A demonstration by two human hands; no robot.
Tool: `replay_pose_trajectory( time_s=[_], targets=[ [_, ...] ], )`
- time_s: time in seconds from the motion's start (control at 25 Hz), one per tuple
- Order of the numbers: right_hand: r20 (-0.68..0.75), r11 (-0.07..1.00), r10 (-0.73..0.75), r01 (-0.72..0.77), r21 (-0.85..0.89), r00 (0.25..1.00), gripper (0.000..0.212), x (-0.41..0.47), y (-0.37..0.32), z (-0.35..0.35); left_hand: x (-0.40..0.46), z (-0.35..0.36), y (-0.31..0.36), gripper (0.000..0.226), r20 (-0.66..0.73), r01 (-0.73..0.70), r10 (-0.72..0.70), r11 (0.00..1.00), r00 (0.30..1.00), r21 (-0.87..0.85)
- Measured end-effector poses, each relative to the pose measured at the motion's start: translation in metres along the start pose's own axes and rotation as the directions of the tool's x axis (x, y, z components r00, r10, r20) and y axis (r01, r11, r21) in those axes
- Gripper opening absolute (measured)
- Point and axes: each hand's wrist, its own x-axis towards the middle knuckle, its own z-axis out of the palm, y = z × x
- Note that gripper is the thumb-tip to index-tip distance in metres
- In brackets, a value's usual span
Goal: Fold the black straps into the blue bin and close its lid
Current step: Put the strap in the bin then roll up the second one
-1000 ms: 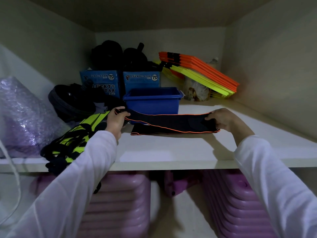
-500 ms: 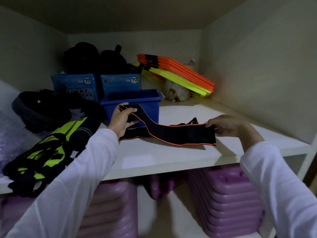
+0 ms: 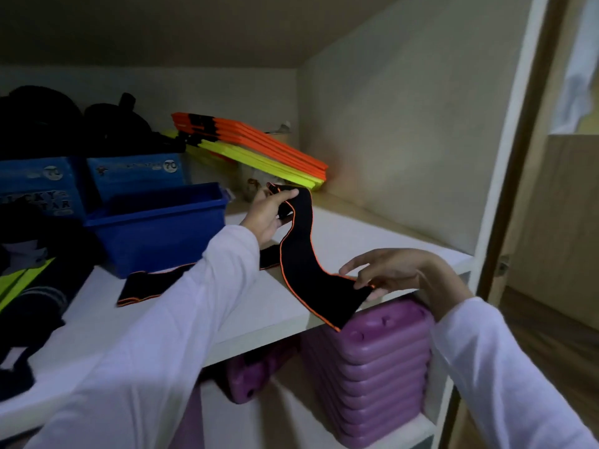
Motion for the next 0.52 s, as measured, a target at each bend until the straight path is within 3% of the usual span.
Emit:
replay_pose_trajectory(
  time_s=[0.2,0.32,0.44,0.52],
  targets=[
    [-0.061,0.991,0.010,-0.002,0.135,0.998,0.038,-0.011,0.016,0.021,0.014,0.063,-0.026,0.024,0.179,0.014,-0.028,0.997,0.984,0.080],
    [-0.110,0.992,0.017,-0.003,0.126,0.994,0.041,-0.011,0.023,0.026,0.022,0.075,-0.045,0.031,0.237,-0.027,-0.027,0.974,0.971,0.223],
    [-0.143,0.990,0.014,0.007,0.144,0.990,0.038,-0.008,0.023,0.031,0.022,0.071,-0.055,0.030,0.279,0.051,-0.144,0.948,0.950,0.315],
    [-0.188,0.987,0.007,0.023,0.157,0.982,0.037,-0.004,0.022,0.036,0.021,0.065,-0.056,0.054,0.271,-0.019,-0.157,0.834,0.950,0.551]
  ],
)
